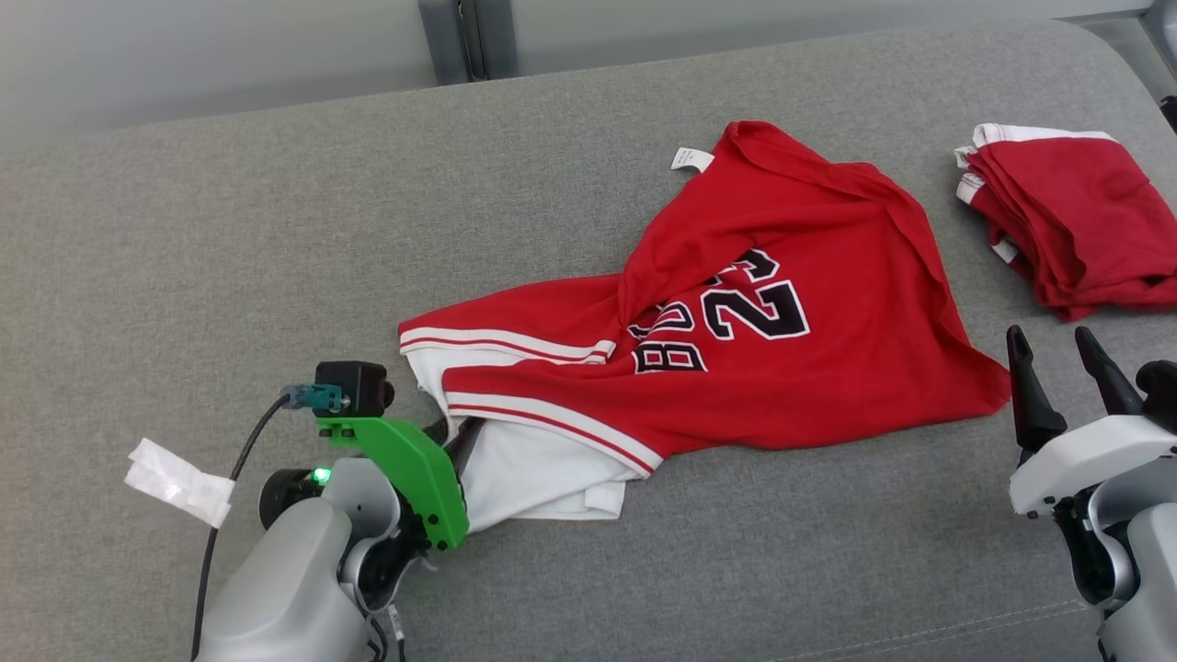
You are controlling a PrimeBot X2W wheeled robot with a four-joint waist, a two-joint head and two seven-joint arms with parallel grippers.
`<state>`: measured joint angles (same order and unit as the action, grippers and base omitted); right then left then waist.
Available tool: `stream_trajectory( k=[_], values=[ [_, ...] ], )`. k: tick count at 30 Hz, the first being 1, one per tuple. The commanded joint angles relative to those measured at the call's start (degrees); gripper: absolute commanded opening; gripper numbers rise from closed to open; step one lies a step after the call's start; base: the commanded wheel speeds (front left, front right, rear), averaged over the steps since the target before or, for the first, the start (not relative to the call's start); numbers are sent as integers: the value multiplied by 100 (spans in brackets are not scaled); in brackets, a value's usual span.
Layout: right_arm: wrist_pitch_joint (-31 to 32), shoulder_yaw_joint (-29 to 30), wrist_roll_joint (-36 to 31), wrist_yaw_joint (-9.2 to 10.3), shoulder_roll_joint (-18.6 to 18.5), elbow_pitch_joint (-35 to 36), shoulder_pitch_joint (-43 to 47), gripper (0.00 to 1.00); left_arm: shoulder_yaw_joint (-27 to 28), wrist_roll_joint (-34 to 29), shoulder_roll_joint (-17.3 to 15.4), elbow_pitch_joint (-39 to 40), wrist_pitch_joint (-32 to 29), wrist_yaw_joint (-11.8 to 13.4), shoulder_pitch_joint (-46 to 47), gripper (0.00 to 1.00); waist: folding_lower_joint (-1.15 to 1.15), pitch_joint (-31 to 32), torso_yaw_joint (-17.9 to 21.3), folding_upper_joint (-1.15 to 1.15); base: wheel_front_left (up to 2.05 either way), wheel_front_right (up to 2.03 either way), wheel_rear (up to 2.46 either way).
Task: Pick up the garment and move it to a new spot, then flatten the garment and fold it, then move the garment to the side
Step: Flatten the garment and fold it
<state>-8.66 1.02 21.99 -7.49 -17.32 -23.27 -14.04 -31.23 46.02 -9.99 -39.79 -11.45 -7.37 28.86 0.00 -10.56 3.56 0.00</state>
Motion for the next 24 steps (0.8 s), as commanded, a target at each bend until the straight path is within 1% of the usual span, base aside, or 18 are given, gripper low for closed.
stream_trajectory(
  k=[1,5,10,13,18,19,20,21,22,24],
  values=[
    [-6,-14,25,0,-30,-17,-52,100,-95,142,-24,60,30,-17,53,0,0,3,-3,0,0,0,0],
    [-6,-36,32,0,-56,-31,-52,100,-227,276,-212,62,282,-17,195,0,0,6,-21,0,0,0,0],
    [0,-44,41,0,-107,-6,-55,100,-114,315,-401,-253,645,-14,438,0,0,-43,-54,0,0,0,0],
    [32,-64,35,0,-137,26,-89,100,-33,265,-446,-527,843,41,629,0,0,-92,-67,0,0,0,0],
    [84,-138,27,0,-198,86,-155,100,-21,160,-469,-1019,1088,34,953,0,0,-182,-63,0,0,0,0],
    [95,-146,22,0,-213,91,-162,100,-66,108,-468,-1161,1113,30,1007,7,0,-191,-64,0,0,0,0],
    [100,-152,21,0,-218,93,-163,100,-91,89,-479,-1256,1157,30,1049,34,0,-189,-64,0,0,0,0],
    [98,-162,17,0,-220,89,-161,100,-115,62,-483,-1363,1225,30,1089,70,0,-177,-65,0,0,0,0],
    [97,-163,13,0,-222,81,-150,100,-127,40,-470,-1437,1282,29,1102,100,0,-154,-70,0,0,0,0],
    [70,-151,20,0,-207,63,-86,100,-140,17,-414,-1551,1449,23,1089,100,0,-66,-98,0,0,0,0]
  ],
)
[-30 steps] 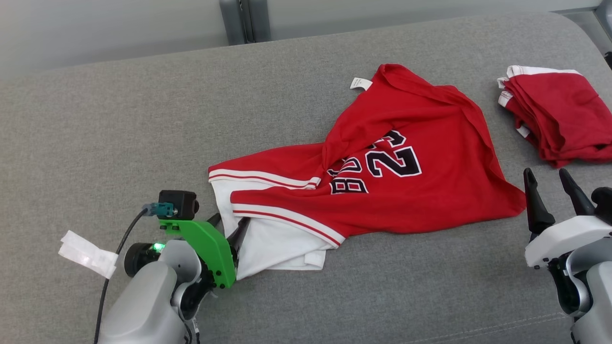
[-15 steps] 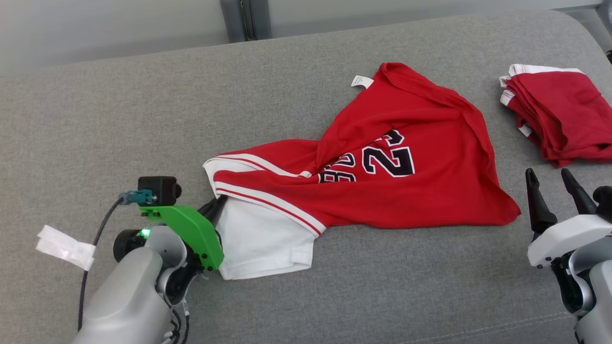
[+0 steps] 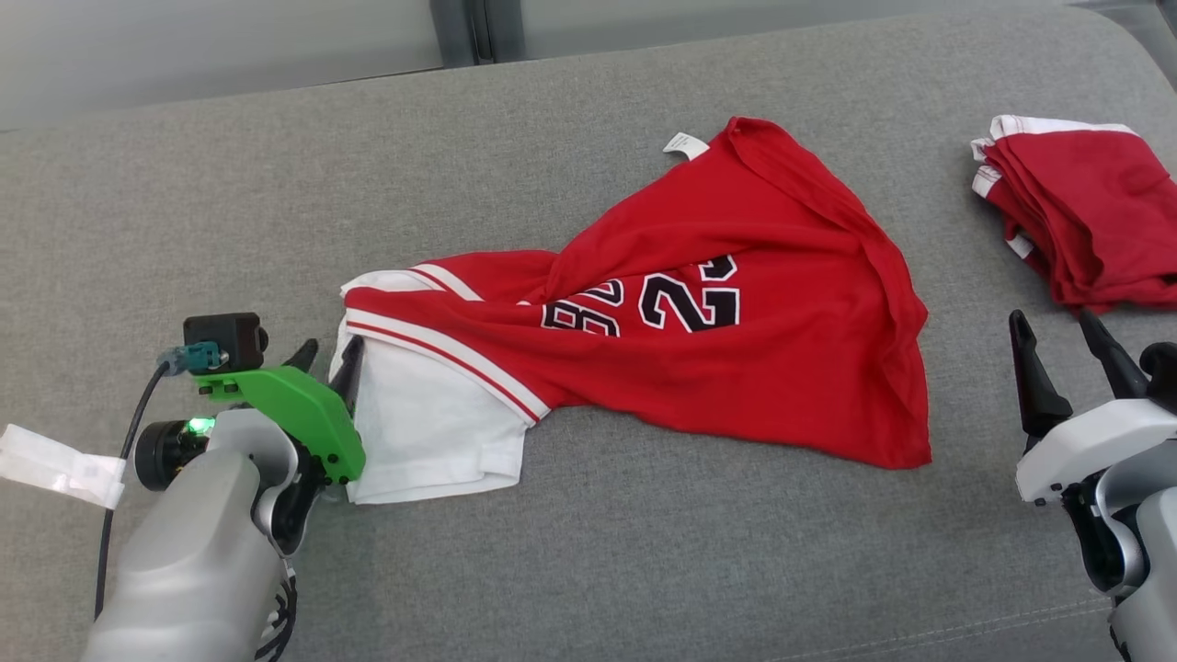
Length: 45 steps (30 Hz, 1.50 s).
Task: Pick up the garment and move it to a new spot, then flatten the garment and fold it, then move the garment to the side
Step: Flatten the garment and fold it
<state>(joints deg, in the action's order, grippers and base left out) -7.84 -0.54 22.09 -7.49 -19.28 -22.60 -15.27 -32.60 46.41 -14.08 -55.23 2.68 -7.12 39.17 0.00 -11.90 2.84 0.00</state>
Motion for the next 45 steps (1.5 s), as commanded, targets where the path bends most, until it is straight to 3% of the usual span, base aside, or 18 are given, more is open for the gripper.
stream_trajectory(
  k=[1,6,12,16,22,24,30,39,40,42,43,44,45],
  values=[
    [-20,6,15,0,5,-17,86,100,-19,-51,-6,-50,135,-5,26,100,0,126,-38,0,0,0,0],
    [-141,-23,53,0,79,-50,218,100,-84,-218,-148,-88,628,8,-194,100,0,481,-91,0,0,0,0],
    [-276,-23,128,0,155,-64,587,100,10,-385,-421,505,1167,290,-695,100,0,847,-160,0,0,0,0],
    [-389,-248,248,0,174,74,996,100,233,-570,-582,1354,1256,755,-1346,100,0,975,-221,0,0,0,0],
    [-416,-389,168,-1,238,236,1425,100,915,-1052,-598,3396,1249,1543,-2671,100,0,862,-310,0,0,0,0],
    [-382,-452,103,0,252,235,1359,100,1020,-1235,-570,3896,1250,1680,-2998,100,0,803,-319,0,0,0,0],
    [2,-662,-47,0,312,-76,1055,100,1114,-1485,-382,4388,1245,1721,-3458,100,0,734,-409,0,0,0,0],
    [317,-790,12,0,332,-659,742,100,1100,-1563,-216,4290,1245,1591,-3385,100,0,715,-596,0,0,0,0],
    [318,-785,7,0,339,-713,723,90,1108,-1576,-210,4278,1245,1580,-3383,100,0,715,-607,0,0,0,0],
    [348,-727,17,0,360,-835,676,49,1126,-1592,-202,4260,1245,1570,-3388,100,0,716,-624,0,0,0,0],
    [359,-700,-8,0,359,-878,657,36,1136,-1599,-197,4255,1245,1565,-3388,100,0,717,-630,0,0,0,0],
    [353,-668,-42,0,374,-926,629,0,1144,-1605,-191,4251,1245,1558,-3391,100,0,716,-635,0,0,0,0],
    [341,-641,-45,0,391,-963,611,0,1153,-1608,-187,4249,1246,1554,-3393,100,0,714,-637,0,0,0,0]
  ],
)
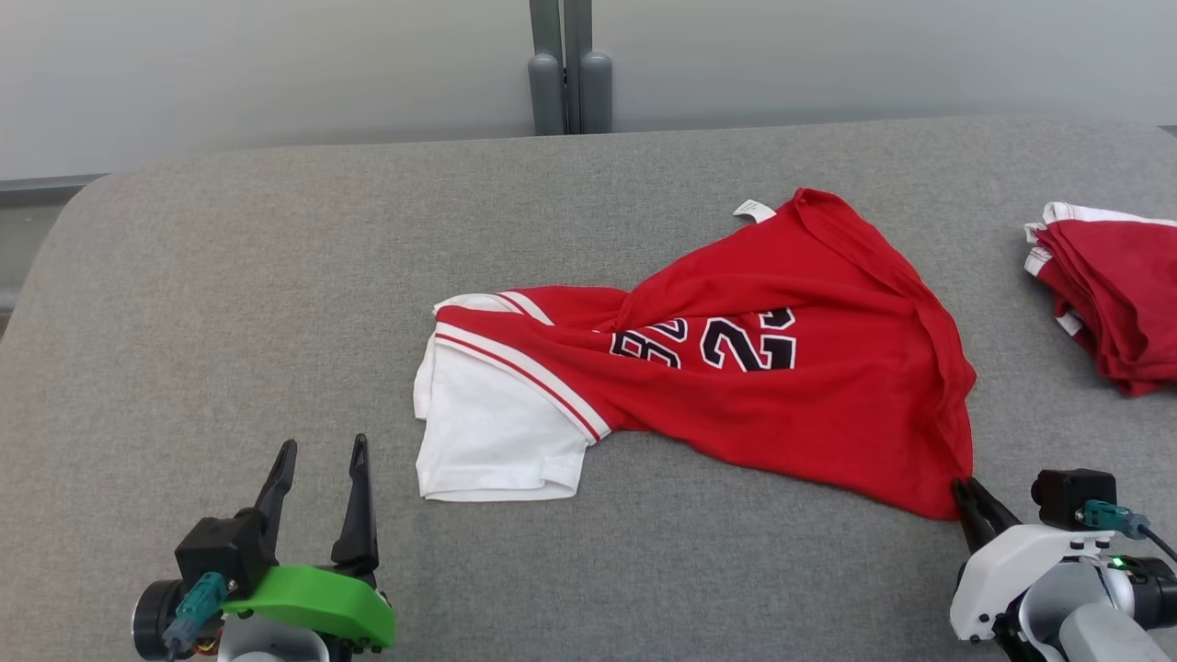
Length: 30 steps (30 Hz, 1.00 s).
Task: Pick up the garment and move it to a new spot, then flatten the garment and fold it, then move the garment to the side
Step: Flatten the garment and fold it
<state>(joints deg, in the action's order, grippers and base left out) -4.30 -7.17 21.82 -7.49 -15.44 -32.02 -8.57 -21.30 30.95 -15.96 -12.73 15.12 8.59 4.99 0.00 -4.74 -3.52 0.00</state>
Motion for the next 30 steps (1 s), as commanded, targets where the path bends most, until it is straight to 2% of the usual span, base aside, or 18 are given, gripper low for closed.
stream_trajectory(
  k=[1,9,16,18,19,20,25,30],
  values=[
    [-15,35,-15,0,23,-61,-74,0,35,-68,7,-6,1,-21,22,100,0,-4,0,0,0,0,0],
    [-202,450,7,0,69,-203,-233,0,108,-105,32,-32,1,-54,20,100,0,-90,56,0,0,0,0],
    [-33,684,-9,0,21,-551,-564,0,85,-133,64,-138,1,-119,146,100,0,-185,98,0,0,0,0],
    [-6,760,-39,0,8,-652,-658,28,78,-129,74,-167,1,-136,170,100,0,-189,99,0,0,0,0],
    [5,770,-44,0,13,-694,-686,75,78,-131,75,-184,1,-138,167,100,0,-185,99,0,0,0,0],
    [-21,783,-9,0,32,-701,-713,100,78,-133,79,-201,1,-140,165,100,0,-178,99,0,0,0,0],
    [-217,874,-44,0,-32,-635,-627,100,84,-111,93,-280,1,-158,106,100,0,-79,116,0,0,0,0],
    [-615,851,-18,0,-3,-203,-455,100,154,-110,100,-264,1,-126,-24,100,0,111,180,0,0,0,0]
  ],
)
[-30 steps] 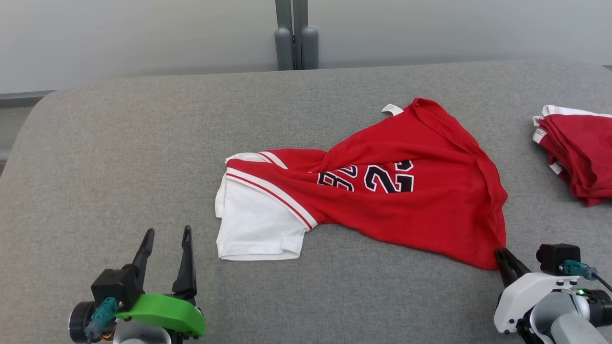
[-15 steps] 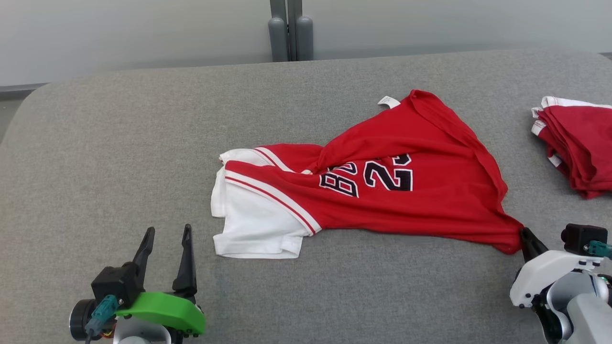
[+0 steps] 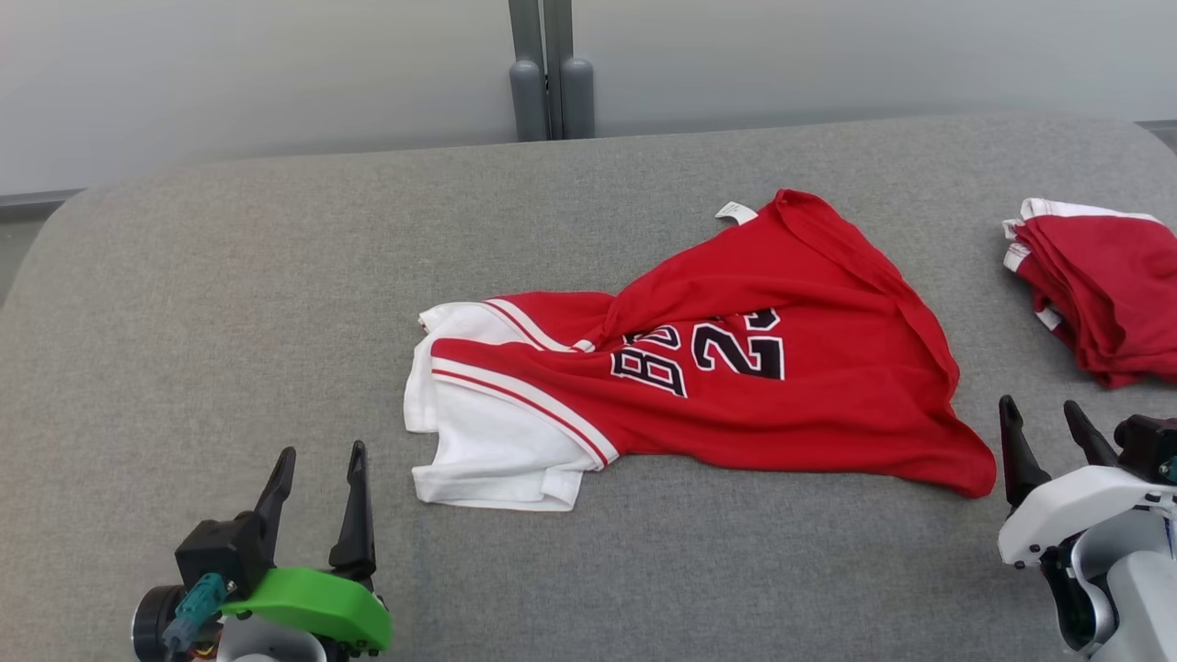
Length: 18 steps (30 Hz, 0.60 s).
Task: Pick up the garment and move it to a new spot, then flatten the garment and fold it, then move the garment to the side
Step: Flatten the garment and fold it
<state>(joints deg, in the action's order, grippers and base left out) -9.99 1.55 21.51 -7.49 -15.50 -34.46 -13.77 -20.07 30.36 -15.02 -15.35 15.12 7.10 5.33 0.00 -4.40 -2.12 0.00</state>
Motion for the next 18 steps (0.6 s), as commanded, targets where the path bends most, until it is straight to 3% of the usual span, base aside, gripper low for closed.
stream_trajectory(
  k=[1,11,18],
  values=[
    [-119,-54,32,0,-2,168,98,100,53,-59,3,19,1,25,-84,100,0,114,55,0,0,0,0],
    [-495,-182,-36,0,45,1974,765,100,403,-455,26,669,1,-37,-362,100,0,475,151,0,0,0,0],
    [-517,-86,-176,0,184,3009,1606,100,704,-885,225,1137,0,-200,-694,100,0,572,78,0,0,0,0]
  ],
)
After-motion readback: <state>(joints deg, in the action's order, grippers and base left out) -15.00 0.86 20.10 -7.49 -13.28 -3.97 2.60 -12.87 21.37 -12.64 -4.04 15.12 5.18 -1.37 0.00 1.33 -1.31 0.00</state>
